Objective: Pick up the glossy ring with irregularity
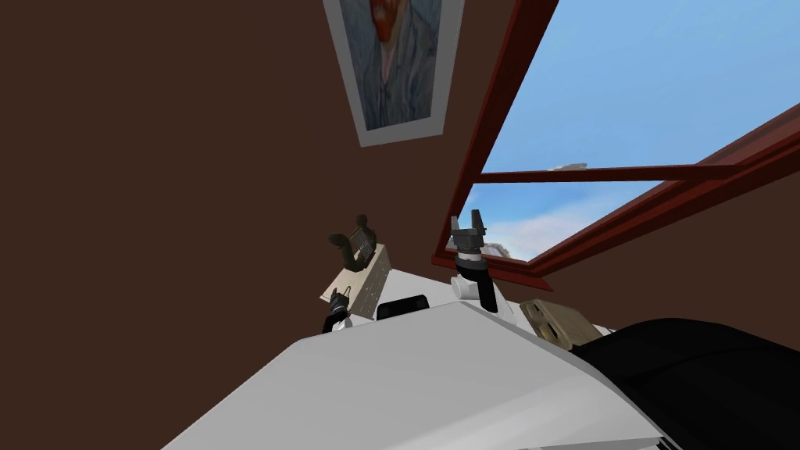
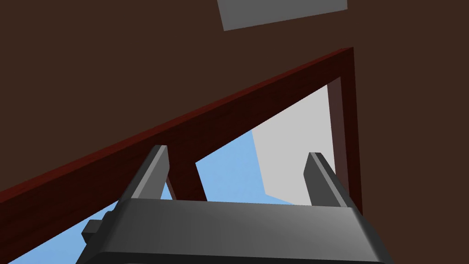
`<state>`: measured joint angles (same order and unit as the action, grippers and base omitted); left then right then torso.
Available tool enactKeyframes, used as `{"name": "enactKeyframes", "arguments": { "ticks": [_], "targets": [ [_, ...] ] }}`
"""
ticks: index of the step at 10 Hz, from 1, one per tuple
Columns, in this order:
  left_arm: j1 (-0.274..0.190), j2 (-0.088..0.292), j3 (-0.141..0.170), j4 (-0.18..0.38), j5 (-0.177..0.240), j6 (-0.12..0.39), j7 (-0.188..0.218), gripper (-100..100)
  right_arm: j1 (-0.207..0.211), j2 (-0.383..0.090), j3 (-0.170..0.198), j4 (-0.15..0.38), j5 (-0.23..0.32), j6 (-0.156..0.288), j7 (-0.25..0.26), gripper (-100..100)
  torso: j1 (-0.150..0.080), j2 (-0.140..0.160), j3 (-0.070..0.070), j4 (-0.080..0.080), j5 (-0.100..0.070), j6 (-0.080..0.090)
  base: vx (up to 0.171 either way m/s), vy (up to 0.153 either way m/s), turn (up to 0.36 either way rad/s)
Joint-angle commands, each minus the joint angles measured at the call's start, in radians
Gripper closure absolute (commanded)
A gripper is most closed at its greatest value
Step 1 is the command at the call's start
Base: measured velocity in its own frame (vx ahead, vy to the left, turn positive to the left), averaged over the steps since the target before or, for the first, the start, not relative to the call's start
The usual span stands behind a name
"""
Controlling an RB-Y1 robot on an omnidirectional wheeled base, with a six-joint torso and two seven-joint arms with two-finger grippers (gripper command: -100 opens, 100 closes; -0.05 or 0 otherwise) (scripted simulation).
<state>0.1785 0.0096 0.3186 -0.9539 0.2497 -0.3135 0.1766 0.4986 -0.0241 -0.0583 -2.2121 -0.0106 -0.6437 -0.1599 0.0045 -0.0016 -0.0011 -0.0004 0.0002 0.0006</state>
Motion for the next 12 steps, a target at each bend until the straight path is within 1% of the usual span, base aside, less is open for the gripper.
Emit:
{"name": "enactKeyframes", "arguments": {
  "ticks": [1,2,6,7,8,10,11,12],
  "targets": [
    [0.0,0.0,0.0,0.0,0.0,0.0,0.0,-100,0.0,0.0,0.0,0.0,0.0,0.0,0.0,0,0.0,0.0,0.0,0.0,0.0,0.0,0.002,0.008,0.001],
    [-0.001,0.0,0.0,0.002,0.0,-0.002,0.0,100,0.0,0.0,0.0,0.0,0.0,0.0,0.0,0,-0.001,0.0,0.0,0.0,0.0,0.0,0.0,0.0,0.0],
    [-0.001,0.0,0.0,0.002,0.0,-0.001,0.0,100,0.0,0.0,0.0,0.0,0.0,0.0,0.0,0,-0.002,0.001,0.0,0.0,0.0,0.0,0.0,0.0,0.0],
    [-0.001,0.0,0.0,0.002,0.0,-0.001,0.0,0,0.0,0.0,0.0,0.0,0.0,0.0,0.0,0,-0.002,0.001,0.0,0.0,0.0,0.0,0.0,0.0,0.0],
    [0.028,0.003,-0.007,-0.028,0.002,0.006,0.01,100,0.0,0.0,0.0,0.0,0.0,0.0,0.0,0,-0.002,0.001,0.0,0.0,0.0,0.0,-0.004,-0.032,-0.06],
    [0.065,0.007,-0.015,-0.068,0.005,0.02,0.023,100,0.0,0.0,0.0,0.0,0.0,0.0,0.0,0,-0.005,0.001,0.001,0.0,-0.001,0.0,-0.007,-0.051,-0.034],
    [0.052,0.007,-0.011,-0.056,0.005,0.017,0.018,100,0.0,0.0,0.0,0.0,0.0,0.0,0.0,0,-0.006,0.002,0.001,0.0,-0.001,0.0,-0.007,-0.021,0.002],
    [0.054,0.007,-0.012,-0.059,0.005,0.019,0.019,0,0.0,0.0,0.0,0.0,0.0,0.0,0.0,0,-0.004,0.001,0.001,0.0,-0.001,0.0,0.0,0.0,0.0]
  ]
}}
